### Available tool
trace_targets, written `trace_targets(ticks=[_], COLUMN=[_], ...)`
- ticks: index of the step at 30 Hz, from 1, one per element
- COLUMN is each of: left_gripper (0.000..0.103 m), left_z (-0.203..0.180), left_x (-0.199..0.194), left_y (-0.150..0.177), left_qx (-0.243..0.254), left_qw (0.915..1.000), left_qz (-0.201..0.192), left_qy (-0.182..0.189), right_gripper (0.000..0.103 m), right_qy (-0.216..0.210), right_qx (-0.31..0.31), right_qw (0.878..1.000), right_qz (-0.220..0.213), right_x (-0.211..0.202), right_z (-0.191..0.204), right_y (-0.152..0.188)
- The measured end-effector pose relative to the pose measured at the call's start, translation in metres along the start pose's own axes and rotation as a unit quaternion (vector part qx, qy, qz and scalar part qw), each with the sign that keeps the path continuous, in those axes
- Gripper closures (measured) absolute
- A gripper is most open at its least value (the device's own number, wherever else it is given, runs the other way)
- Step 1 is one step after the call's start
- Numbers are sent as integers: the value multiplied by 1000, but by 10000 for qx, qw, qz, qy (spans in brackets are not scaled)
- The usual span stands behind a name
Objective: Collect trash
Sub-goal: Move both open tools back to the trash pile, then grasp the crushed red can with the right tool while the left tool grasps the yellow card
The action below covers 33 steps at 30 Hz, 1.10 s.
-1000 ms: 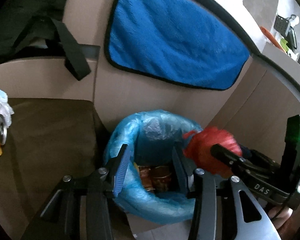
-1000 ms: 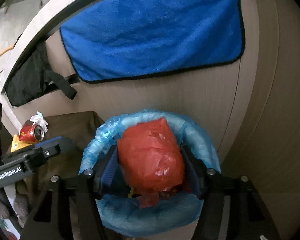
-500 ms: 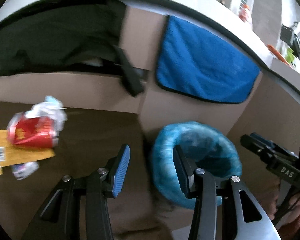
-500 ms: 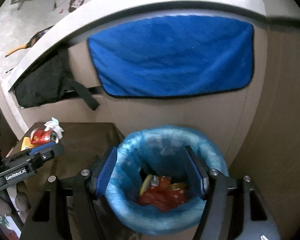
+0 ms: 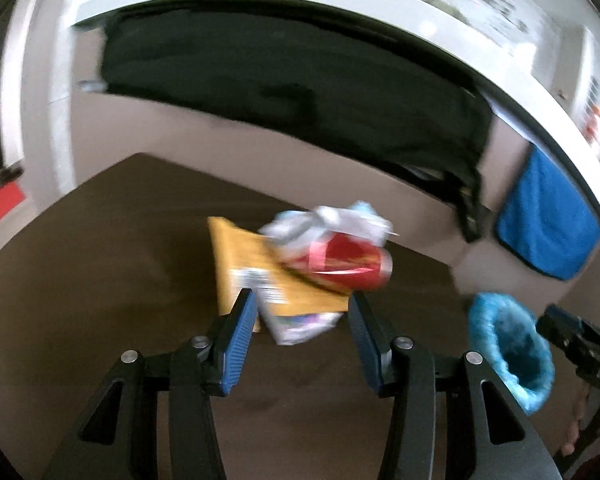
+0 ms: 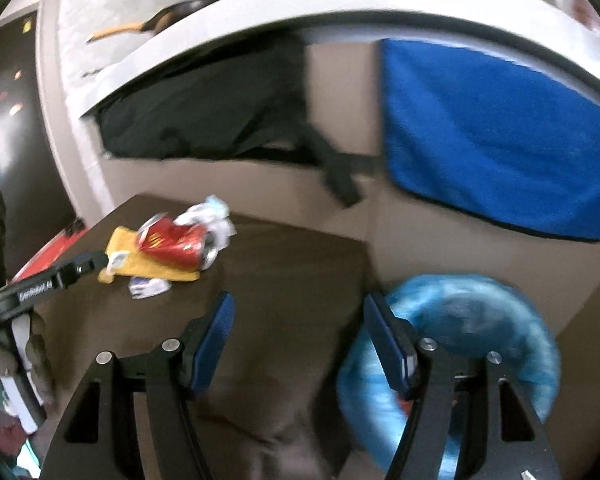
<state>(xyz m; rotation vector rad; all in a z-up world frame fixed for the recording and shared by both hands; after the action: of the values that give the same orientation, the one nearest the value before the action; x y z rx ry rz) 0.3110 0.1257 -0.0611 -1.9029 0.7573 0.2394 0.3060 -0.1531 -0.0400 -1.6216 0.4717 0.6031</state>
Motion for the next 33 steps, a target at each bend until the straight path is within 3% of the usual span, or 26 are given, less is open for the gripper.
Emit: trace_targets(ticks=[8, 17, 21, 27, 33], left_gripper=[53, 51, 49, 49, 49], left_z=[55, 66, 71, 77, 81], left_x=[-20, -26, -27, -25, -24], left_y=[3, 3, 2, 2, 2], left_qx=[-152, 23, 31, -41, -188], left_qw=[9992, 9995, 9996, 9998, 9997], left_qz=[-150, -70, -42, 3, 17], left_qy=[-350, -323, -271, -203, -150], right_gripper=[39, 39, 41, 60, 62], right_qy=[-490, -618, -397, -525, -655], right_qx=[-399, -346, -361, -446, -664], right_qw=[9977, 9960, 9964, 9900, 9887], right_qz=[245, 550, 654, 1230, 1175], right_x=[29, 100, 130, 164, 142], right_z=[71, 131, 143, 158, 152], right_y=[-12, -55, -71, -63, -44])
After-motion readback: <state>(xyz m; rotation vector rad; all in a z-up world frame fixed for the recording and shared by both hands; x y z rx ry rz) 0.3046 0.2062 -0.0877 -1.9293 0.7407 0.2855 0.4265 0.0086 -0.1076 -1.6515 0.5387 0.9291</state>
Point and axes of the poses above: each gripper's, at about its wrist camera, not at the fingertips, and x roughly the way its jaws point, z to its left, y to its underside, the point moved 6 cm from there along x, roughly the way its jaws point, and after that the axes turned 15 degrees about y, right-handed, at the moved point
